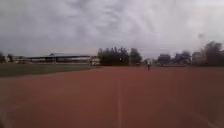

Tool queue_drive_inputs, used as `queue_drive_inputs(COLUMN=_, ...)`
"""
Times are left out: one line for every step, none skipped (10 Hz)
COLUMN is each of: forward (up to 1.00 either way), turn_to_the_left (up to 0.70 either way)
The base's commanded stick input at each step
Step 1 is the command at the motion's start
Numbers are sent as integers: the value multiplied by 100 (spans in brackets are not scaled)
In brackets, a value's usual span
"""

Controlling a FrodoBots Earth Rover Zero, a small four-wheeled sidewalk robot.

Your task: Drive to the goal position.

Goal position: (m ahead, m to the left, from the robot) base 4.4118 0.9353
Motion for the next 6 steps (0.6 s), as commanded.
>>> queue_drive_inputs(forward=50, turn_to_the_left=0)
queue_drive_inputs(forward=50, turn_to_the_left=0)
queue_drive_inputs(forward=50, turn_to_the_left=0)
queue_drive_inputs(forward=50, turn_to_the_left=0)
queue_drive_inputs(forward=50, turn_to_the_left=0)
queue_drive_inputs(forward=50, turn_to_the_left=0)
